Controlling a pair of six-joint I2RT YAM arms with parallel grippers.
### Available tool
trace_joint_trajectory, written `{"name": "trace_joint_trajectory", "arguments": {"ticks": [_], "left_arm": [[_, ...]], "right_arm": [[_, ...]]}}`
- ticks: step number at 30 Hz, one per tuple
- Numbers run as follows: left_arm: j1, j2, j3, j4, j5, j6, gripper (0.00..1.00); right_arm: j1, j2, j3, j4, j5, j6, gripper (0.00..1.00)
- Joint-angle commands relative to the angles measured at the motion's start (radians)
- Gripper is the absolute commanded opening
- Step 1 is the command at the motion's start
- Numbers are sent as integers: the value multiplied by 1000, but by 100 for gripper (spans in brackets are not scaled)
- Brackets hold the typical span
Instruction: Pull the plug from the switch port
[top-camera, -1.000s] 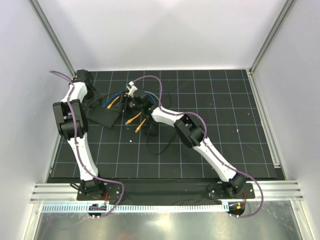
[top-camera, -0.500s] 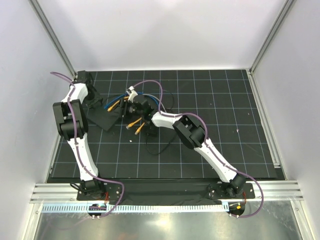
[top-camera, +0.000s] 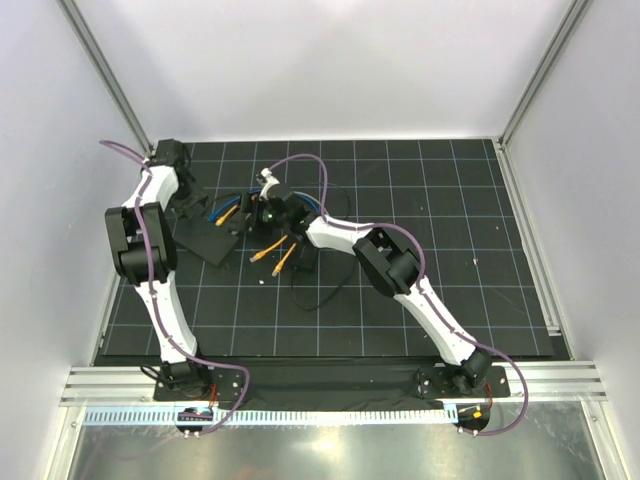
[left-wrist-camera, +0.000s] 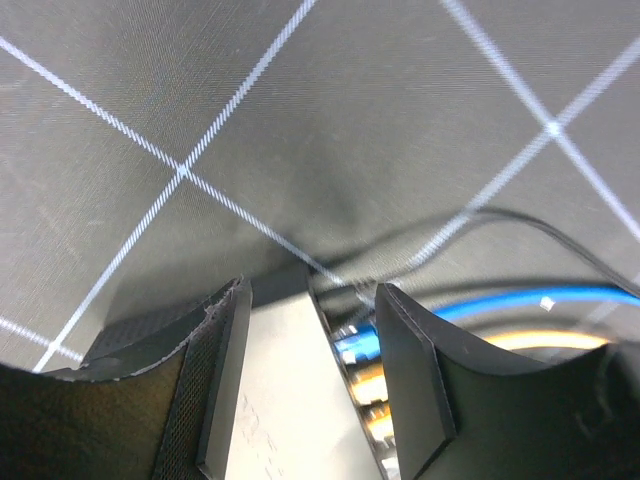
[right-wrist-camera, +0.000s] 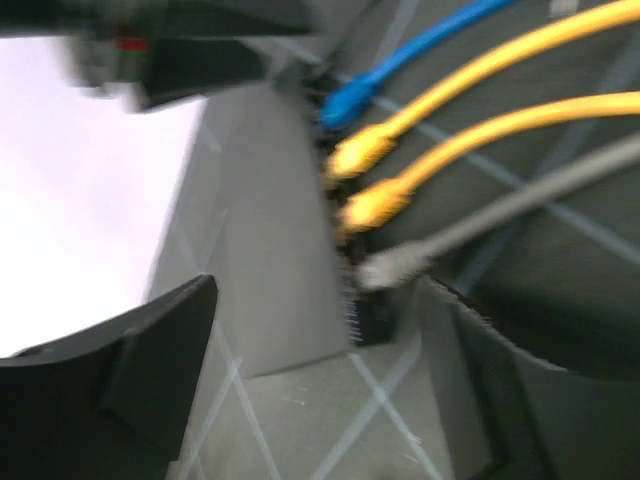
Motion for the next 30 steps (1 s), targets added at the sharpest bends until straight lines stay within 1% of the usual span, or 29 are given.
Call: {"name": "trace_joint_trajectory", "arguments": {"ticks": [1,2,4,5,7,8,9,10,12,14,15,16,17,18,19,22,24,25,27,30], "left_arm": [[-8,-116,12,-12,-37,-7,57],[-10,-125,12,-14,-37,-9,57],[-11,-152,9,-15,-31,-18,57],[-13,-162,6,-15,-26,-22,57],[-14,-192,-11,-17,17,-38,57],[-14,-202,-21,-17,33,-44,57],[-16,-212,-34,-17,65,-52,56],[-16,-226,-67,-15,79,-64,55],[-17,-272,-109,-3,103,-76,54],[-25,-321,-182,20,133,-88,52],[-31,-334,-208,26,133,-92,52],[-36,-346,-230,32,162,-92,50],[-43,-360,-265,37,162,-92,49],[-53,-376,-284,40,162,-92,48],[-56,-387,-299,43,162,-93,47],[-65,-401,-344,38,167,-89,47],[-67,-404,-357,14,166,-78,44],[-67,-406,-362,6,162,-73,41],[-70,-412,-374,-11,146,-59,39],[-71,-423,-391,-20,146,-56,38]], "right_arm": [[-17,-92,13,-138,67,-74,90],[-15,-113,7,-150,70,-98,99],[-13,-138,-24,-181,84,-125,100],[-12,-164,-35,-192,115,-135,100],[-13,-193,-96,-172,153,-103,100],[-18,-207,-125,-142,132,-76,100],[-23,-226,-157,-23,98,-63,100],[-27,-234,-215,32,72,-39,100],[-30,-245,-252,116,63,-23,100],[-30,-234,-245,103,67,-16,100],[-30,-216,-230,74,64,18,98],[-32,-202,-199,58,61,38,90],[-33,-192,-187,57,48,67,84],[-35,-170,-173,82,35,125,74],[-35,-161,-162,81,41,156,70],[-35,-124,-79,-24,70,211,69],[-35,-112,-41,-70,87,230,68],[-38,-103,-29,-83,90,251,67],[-40,-73,-7,-89,98,286,64],[-40,-37,-10,-69,98,375,59]]}}
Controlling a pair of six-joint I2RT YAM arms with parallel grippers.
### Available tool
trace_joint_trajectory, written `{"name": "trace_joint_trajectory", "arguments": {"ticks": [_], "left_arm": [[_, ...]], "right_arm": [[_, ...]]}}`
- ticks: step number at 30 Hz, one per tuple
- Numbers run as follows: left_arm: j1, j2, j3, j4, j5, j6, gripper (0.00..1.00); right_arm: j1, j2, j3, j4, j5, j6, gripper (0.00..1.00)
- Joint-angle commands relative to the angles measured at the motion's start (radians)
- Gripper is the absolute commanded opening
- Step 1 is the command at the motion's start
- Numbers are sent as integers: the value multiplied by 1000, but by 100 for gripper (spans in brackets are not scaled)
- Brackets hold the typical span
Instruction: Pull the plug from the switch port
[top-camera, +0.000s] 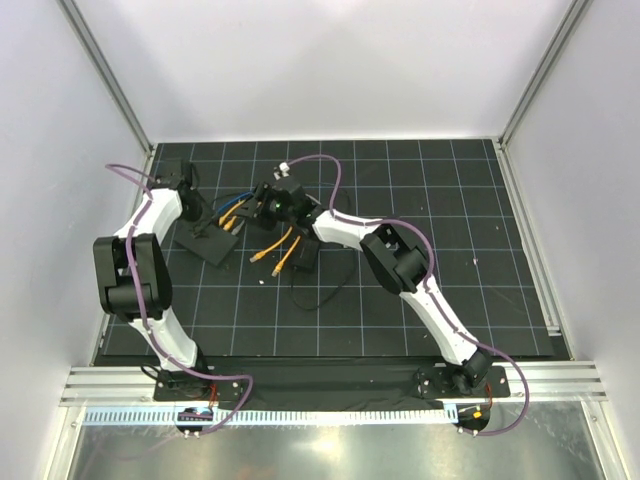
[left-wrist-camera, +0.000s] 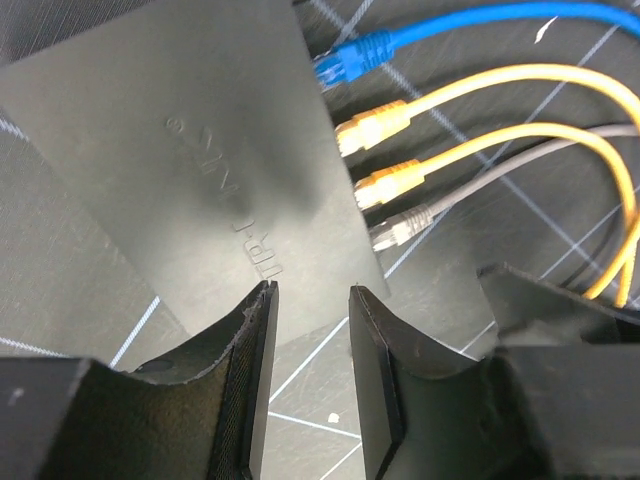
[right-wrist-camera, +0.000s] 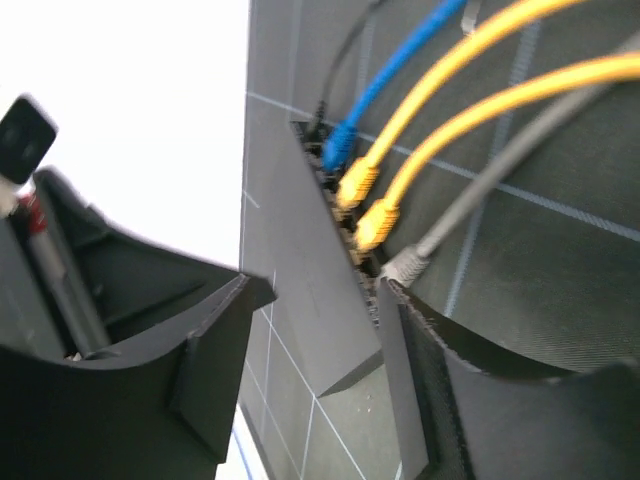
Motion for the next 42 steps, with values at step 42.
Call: {"name": "trace_joint_trajectory", "arguments": {"ticks": [42], "left_arm": [[-26,-89,-168,-6,-93,-22,23]], "right_arm": [[57,157,77,-48,74,232,38]]}}
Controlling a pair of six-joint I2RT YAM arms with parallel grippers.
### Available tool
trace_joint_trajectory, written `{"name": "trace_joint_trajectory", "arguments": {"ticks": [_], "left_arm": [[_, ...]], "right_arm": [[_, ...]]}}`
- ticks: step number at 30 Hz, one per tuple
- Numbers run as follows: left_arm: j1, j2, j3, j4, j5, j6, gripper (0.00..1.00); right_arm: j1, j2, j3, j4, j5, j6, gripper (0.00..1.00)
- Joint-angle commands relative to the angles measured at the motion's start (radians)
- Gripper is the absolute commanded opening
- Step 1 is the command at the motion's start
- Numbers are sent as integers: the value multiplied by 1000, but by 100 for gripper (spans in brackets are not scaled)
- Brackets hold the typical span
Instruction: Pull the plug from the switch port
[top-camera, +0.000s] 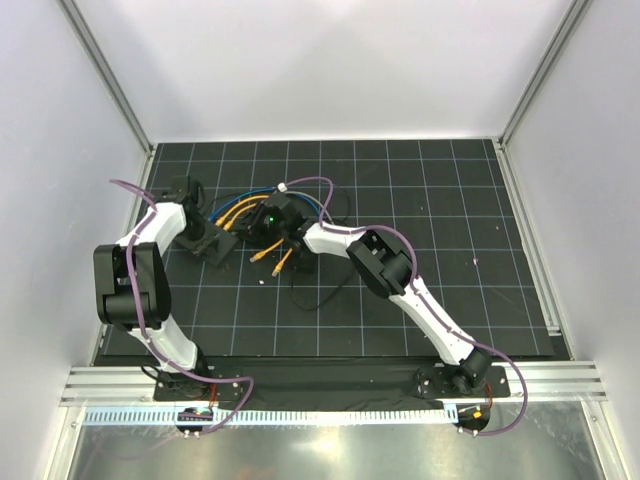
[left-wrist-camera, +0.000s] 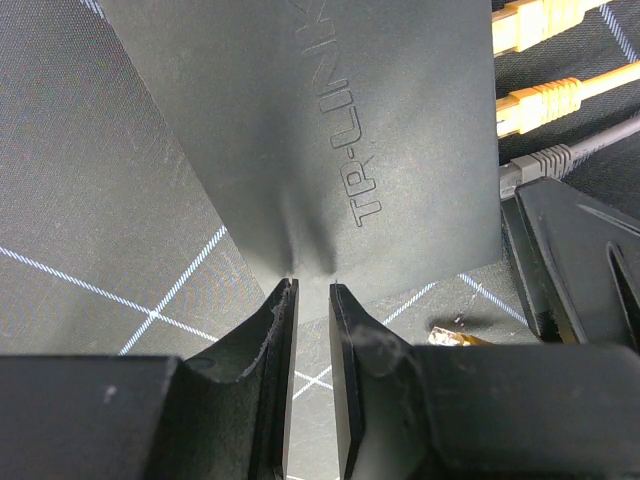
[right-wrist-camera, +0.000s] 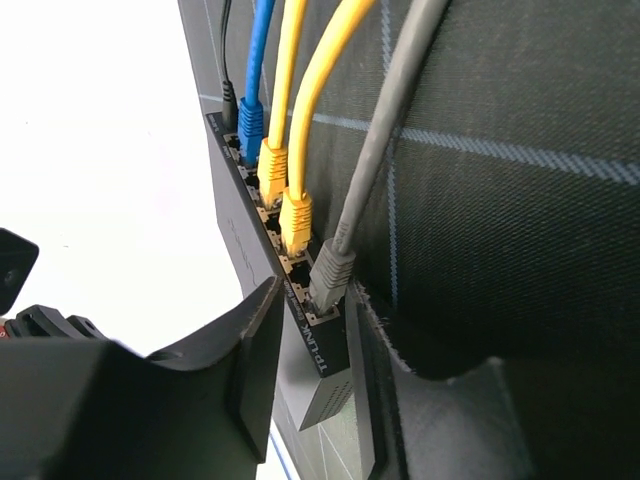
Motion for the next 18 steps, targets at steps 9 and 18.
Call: {"name": "trace_joint_trajectory", "arguments": {"ticks": [9,18], "left_arm": [[-4,-11,3,14,-14,12,22],[-6,-2,2,14,-5,16,22]], "right_arm": [[14,32,11,-69,33,1,34],[20,58,23,-125,74,-22,20]]}}
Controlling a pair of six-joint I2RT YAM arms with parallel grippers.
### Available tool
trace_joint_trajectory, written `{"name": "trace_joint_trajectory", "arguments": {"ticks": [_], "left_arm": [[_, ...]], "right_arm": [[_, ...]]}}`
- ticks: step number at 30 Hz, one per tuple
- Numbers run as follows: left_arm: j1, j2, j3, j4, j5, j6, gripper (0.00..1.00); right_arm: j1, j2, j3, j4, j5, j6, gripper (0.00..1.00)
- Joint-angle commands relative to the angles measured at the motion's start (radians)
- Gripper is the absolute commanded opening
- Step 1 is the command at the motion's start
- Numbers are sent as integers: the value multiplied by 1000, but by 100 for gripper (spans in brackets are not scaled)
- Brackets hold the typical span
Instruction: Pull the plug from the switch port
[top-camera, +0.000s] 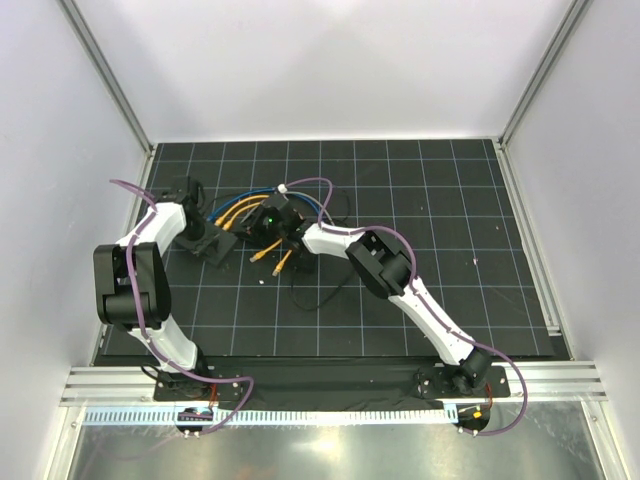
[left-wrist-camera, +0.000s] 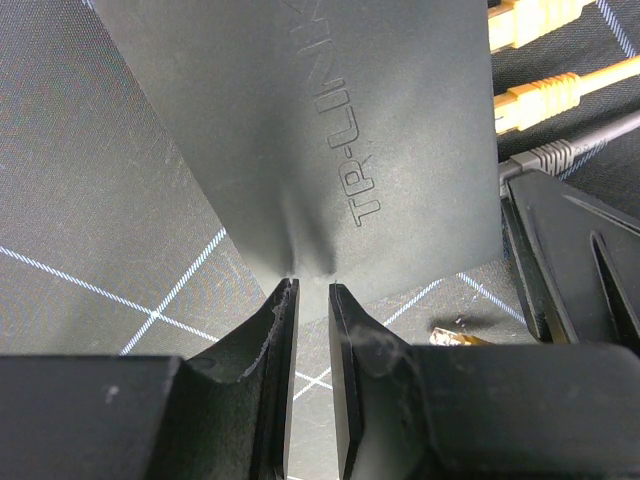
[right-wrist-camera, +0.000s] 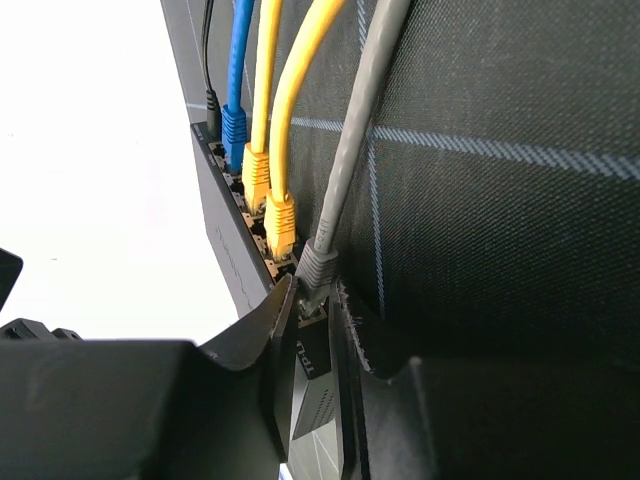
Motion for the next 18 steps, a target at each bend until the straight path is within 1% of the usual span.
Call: {"name": "trace_joint_trajectory", "arguments": {"ticks": [1,3,5,6,9,10,13,15,16,18], "left_arm": [[-4,-2,-1,14,-4,13,22],[-4,1,-3,12,-5,13,22],[-4,11,-6,9,-1,9,22],[-4,15,-6,9,1,6,22],[-4,38,-4,3,9,6,21],[-4,44,-4,0,9,7,15],[-4,67,-4,-9,3,13,8],[-4,80,-4,-15,-10,15,5],[-4,84,-3,-17,-10,13,2],[-4,88,-4,-20,-17,16,0]], "right_arm": [[13,54,13,-87,40,-24,18],[12,51,2,-79,51,-19,13],[13,49,-12,-59,59,-14,3],[12,51,-14,-50,60,-10,1],[7,63,-9,-10,46,12,1],[5,62,-17,22,45,32,1],[-7,57,-70,146,39,76,1],[-10,52,-76,166,51,72,1],[-13,49,-76,166,60,67,1],[-15,36,-99,197,88,78,1]]}}
